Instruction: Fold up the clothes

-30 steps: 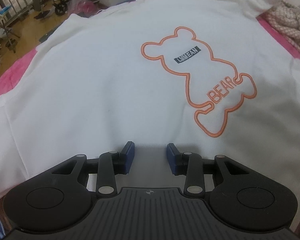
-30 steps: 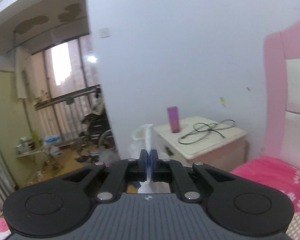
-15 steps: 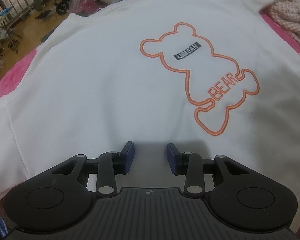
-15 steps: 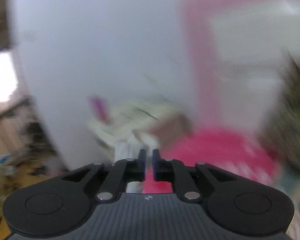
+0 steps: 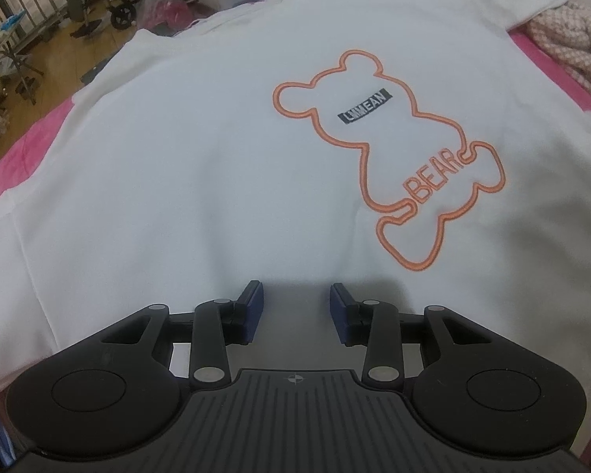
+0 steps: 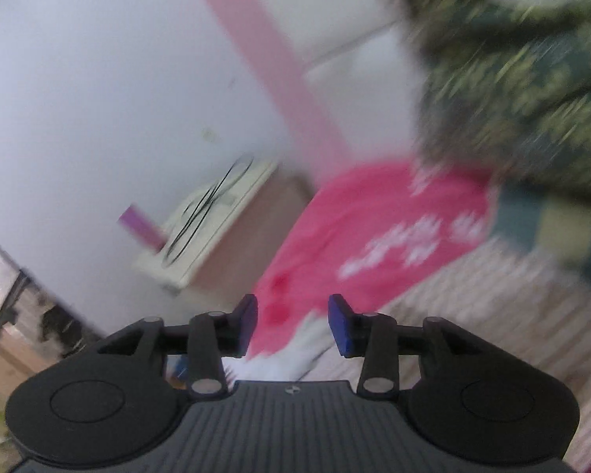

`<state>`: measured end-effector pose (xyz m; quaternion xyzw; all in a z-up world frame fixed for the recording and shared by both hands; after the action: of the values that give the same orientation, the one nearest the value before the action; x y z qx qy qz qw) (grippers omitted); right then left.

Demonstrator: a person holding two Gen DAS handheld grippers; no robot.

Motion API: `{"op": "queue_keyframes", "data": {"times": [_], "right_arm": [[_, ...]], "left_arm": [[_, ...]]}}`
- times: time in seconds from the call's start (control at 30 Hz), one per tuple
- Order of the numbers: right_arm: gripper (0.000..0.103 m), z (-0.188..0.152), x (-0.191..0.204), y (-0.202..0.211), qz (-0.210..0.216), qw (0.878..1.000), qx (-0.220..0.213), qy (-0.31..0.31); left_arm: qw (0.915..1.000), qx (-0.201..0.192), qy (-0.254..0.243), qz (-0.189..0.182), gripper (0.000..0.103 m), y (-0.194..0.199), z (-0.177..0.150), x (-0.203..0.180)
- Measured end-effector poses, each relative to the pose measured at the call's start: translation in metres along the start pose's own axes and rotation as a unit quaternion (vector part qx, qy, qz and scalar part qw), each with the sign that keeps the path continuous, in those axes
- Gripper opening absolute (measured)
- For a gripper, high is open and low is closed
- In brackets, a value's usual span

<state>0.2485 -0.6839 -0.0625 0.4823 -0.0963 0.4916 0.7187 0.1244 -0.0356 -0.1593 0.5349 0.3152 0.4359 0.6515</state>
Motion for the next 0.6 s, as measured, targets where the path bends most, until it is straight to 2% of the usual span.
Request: {"op": "queue_keyframes", "data": {"times": [0.13, 0.33, 0.5, 0.6], "right_arm": [[0.048, -0.009, 0.027, -0.035, 0.003, 0.998, 0.059, 0.016], [0.048, -0.009, 0.042, -0.076, -0.055, 0.993, 0.098, 0.023], [0.048, -0.008, 0.036, -0.11, -0.108, 0.983, 0.148, -0.014], [0.048, -0.009, 0.034, -0.125, -0.128, 0.98, 0.149, -0.019]], "left_arm": [[1.0, 0.002, 0.002, 0.002, 0.037, 0.0, -0.002, -0.002], [1.0, 0.006, 0.001, 0.0, 0.038, -0.002, -0.001, -0.001], [0.9999, 0.011, 0.004, -0.004, 0.039, -0.004, 0.0, 0.0], [0.9999, 0.014, 0.003, -0.003, 0.039, -0.005, 0.0, -0.001]]}}
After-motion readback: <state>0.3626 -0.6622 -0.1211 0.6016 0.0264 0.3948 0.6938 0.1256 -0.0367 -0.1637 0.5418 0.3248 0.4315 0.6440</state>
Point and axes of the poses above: each gripper's, at about its wrist camera, not at the fingertips, and y roughly against the way its jaws point, x to its left, z to its top, the point moved 3 cm from there along -y, roughly the way its jaws point, and after that the axes turned 9 degrees about x, right-handed, at the moved point
